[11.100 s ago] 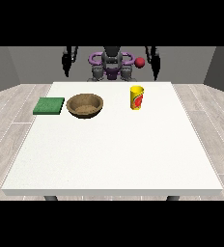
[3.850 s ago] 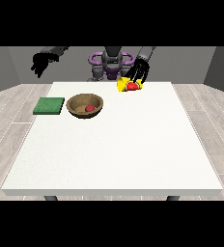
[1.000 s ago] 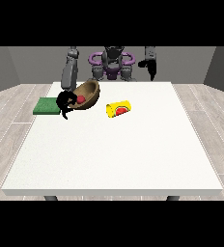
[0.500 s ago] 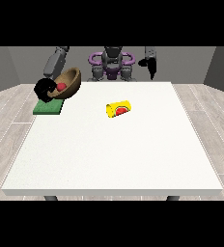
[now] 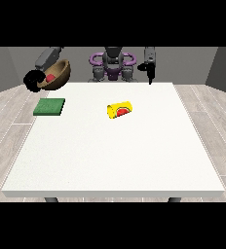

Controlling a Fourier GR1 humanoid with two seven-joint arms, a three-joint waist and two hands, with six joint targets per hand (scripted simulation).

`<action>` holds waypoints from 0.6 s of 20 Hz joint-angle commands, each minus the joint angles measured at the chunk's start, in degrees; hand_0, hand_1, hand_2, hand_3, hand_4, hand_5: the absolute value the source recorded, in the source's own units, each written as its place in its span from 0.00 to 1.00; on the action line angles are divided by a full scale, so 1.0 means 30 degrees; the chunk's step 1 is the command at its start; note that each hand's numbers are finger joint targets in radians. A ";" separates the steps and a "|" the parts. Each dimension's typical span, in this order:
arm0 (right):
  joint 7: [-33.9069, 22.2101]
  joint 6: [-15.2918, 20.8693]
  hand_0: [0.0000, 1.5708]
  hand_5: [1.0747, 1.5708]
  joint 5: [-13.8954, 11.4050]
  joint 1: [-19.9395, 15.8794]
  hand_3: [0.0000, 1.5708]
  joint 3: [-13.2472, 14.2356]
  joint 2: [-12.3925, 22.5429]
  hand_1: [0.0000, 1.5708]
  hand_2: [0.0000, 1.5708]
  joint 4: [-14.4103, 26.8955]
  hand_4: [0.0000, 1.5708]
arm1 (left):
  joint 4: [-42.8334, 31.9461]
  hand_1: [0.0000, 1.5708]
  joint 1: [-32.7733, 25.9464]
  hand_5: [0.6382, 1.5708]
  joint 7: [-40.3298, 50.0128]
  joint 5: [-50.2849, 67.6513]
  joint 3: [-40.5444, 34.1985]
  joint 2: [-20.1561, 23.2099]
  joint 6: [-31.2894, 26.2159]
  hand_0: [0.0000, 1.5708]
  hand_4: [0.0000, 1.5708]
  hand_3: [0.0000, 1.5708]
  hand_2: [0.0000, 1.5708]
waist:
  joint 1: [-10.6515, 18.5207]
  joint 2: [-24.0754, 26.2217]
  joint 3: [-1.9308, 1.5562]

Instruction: Pick the cup and pour the ball into the bowl, then pick the bowl and place it on the pad

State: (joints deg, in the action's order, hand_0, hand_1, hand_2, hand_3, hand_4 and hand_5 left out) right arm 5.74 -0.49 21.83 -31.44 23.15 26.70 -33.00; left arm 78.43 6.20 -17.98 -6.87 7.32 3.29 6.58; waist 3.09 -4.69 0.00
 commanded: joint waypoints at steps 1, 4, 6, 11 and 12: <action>-0.1191 -0.0594 1.00 0.84 0.0425 0.0333 0.85 -0.0044 0.0616 1.00 1.00 -0.0743 0.63 | -0.1742 0.00 0.0599 0.76 -0.0606 0.0060 -0.0820 -0.0304 0.0317 0.00 0.75 0.00 0.00 | -0.0647 0.0299 0.0004; 0.0756 -0.1954 1.00 0.86 0.1169 0.1069 0.55 0.1287 0.1772 1.00 1.00 0.1023 0.61 | 0.0341 0.00 0.0246 0.76 -0.0690 -0.0144 -0.0217 0.0054 -0.0396 0.00 0.75 0.00 0.00 | 0.0728 -0.1206 -0.0010; 0.0934 -0.2873 1.00 0.88 0.1090 0.1433 0.46 0.1131 0.1996 1.00 1.00 0.1245 0.59 | 0.0135 0.00 0.0061 0.76 -0.0665 -0.0677 0.0885 -0.1057 0.0856 0.00 0.75 0.00 0.00 | 0.0361 -0.1462 -0.0012; 0.2020 -0.2308 0.99 0.89 0.1309 0.0873 0.51 0.1746 0.2735 0.99 1.00 0.2475 0.52 | 0.0594 0.00 -0.0113 0.77 -0.1790 -0.0746 0.0550 -0.0609 -0.0092 0.00 0.74 0.00 0.00 | 0.1333 -0.2341 -0.0013; 0.2469 -0.2755 0.99 0.90 0.1390 0.1081 0.46 0.2225 0.3807 0.99 1.00 0.2829 0.49 | 0.1136 0.00 -0.0221 0.77 -0.2170 -0.1120 0.0927 -0.1011 0.0528 0.00 0.74 0.00 0.00 | 0.1374 -0.3361 -0.0024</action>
State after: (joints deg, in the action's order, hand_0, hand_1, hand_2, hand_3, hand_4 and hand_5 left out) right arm 10.51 -7.90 25.74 -29.03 28.16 34.65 -27.36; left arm 78.82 6.78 -23.81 -9.00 8.54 1.14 7.37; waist 5.88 -12.16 -0.05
